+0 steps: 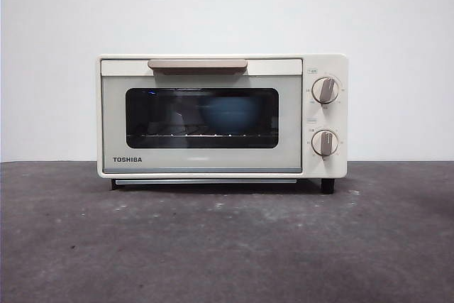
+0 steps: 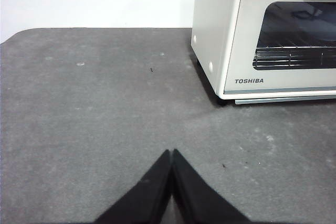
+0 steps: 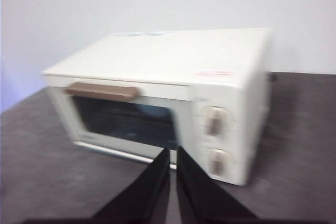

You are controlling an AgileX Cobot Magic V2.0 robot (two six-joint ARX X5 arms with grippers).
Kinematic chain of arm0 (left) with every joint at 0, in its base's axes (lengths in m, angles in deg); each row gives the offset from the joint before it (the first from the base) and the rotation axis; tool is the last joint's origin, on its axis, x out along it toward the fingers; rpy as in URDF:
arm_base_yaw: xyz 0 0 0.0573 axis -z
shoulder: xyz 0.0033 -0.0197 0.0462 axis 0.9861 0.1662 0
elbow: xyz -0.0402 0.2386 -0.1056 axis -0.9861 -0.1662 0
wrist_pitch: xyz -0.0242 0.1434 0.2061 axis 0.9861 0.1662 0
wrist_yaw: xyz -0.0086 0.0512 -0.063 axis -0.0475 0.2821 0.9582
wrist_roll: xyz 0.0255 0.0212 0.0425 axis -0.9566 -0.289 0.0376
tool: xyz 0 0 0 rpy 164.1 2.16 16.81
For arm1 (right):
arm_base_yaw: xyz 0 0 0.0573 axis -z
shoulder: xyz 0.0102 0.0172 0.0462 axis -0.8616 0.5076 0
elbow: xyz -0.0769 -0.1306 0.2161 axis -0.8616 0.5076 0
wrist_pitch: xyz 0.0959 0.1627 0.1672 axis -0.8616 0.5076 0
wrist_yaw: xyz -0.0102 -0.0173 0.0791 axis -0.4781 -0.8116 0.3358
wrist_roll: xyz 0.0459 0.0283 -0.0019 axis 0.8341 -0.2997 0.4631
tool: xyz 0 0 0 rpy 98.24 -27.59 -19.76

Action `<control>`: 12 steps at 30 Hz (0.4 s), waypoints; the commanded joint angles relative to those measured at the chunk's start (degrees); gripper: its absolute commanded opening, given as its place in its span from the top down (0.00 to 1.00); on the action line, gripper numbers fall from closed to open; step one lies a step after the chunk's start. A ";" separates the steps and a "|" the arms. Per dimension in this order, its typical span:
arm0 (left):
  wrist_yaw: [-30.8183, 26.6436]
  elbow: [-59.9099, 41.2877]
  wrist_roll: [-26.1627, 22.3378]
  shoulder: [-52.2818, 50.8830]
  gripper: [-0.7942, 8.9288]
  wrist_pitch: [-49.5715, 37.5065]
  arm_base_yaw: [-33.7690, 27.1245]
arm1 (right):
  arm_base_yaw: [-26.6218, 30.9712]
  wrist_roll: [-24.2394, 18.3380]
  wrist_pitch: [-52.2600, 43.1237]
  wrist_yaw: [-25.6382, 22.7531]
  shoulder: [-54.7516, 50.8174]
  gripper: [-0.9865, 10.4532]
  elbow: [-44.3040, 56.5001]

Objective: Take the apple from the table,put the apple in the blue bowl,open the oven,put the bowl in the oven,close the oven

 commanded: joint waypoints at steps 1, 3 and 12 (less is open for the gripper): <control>-0.09 -1.38 0.15 -0.11 0.91 -0.42 -0.13 | 6.19 -3.23 3.96 0.15 -3.17 0.91 -0.07; -0.09 -1.38 0.15 -0.09 0.91 -0.42 -0.13 | 10.19 -5.81 5.25 0.13 -5.92 0.91 0.61; -0.09 -1.38 0.15 -0.11 0.91 -0.42 -0.13 | 18.95 -10.60 -5.09 -0.11 -18.29 0.91 13.70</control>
